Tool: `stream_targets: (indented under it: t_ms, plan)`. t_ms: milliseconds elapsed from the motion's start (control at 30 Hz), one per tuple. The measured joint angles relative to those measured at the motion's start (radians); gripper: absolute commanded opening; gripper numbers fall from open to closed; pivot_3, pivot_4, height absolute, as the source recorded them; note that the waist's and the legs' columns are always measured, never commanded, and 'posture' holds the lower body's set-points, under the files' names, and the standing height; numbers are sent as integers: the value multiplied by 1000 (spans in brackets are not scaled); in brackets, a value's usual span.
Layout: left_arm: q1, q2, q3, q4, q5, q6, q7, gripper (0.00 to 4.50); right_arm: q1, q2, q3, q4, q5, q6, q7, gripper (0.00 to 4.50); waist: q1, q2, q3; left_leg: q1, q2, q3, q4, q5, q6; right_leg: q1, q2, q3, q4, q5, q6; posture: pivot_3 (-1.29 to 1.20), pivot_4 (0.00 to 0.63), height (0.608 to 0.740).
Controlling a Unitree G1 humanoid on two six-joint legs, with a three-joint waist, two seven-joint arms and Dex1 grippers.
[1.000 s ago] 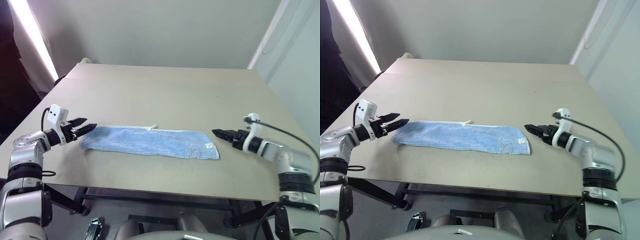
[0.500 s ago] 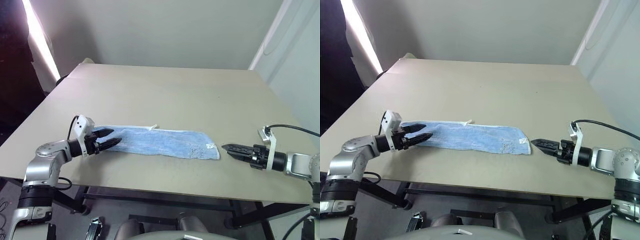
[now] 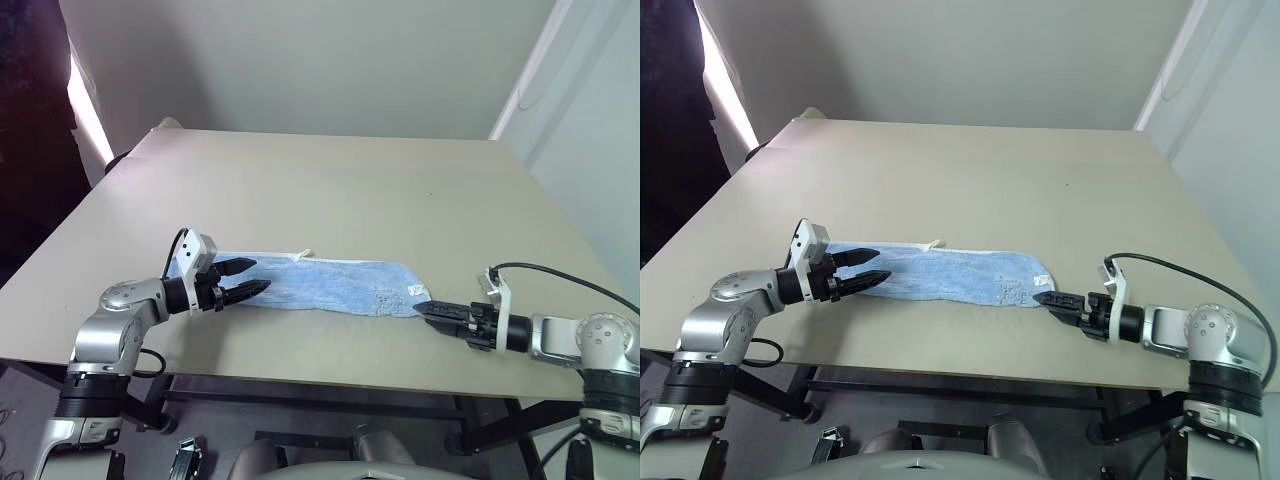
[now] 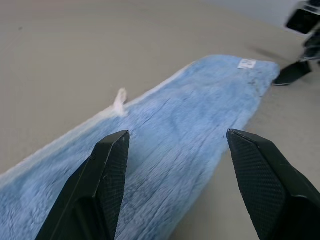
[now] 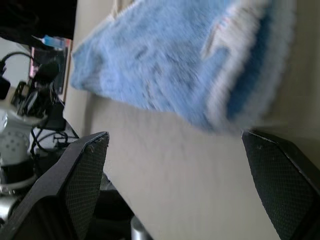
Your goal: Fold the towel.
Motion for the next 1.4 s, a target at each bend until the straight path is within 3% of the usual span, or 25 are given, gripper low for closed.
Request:
stream_targets:
  t_ms: [467,567,900,1033,1167,1400]
  plan:
    - [22,27,-5,-30,-6,9,12,3280,-150,116,-31,182,-53,-51,-145,4452,-30,-6,-4,6,-1,-4,2,2,3,10,-2,1,-10,8,0,0,0,716]
    - [26,35,-1,-30,-9,9,17,3280,-164,116,-32,215,-60,-62,-164,3816,-30,-6,-4,8,-1,-4,2,2,3,9,-3,0,-12,8,0,0,0,716]
    - [6,38,0,-29,-19,9,20,3280,-224,121,-45,298,-113,-134,-248,88,-30,-4,-3,0,-1,-4,1,2,4,6,-3,0,-17,12,1,0,0,716]
    - [17,60,5,-29,-20,11,19,3280,-235,28,-40,359,-146,-195,-226,36,-12,1,0,-5,-2,-5,-1,0,8,6,-5,-2,-25,13,3,0,0,716]
    - [19,67,21,-29,-24,14,22,3280,-243,-107,-8,437,-206,-267,-161,36,13,4,2,-22,-5,-5,0,-2,11,-10,-6,-2,-25,15,8,0,0,716]
    - [15,66,25,-29,-34,29,35,3280,-326,-259,83,494,-303,-385,-18,36,13,13,7,-29,-4,-3,-2,-2,11,-18,-3,-1,-24,14,10,0,0,716]
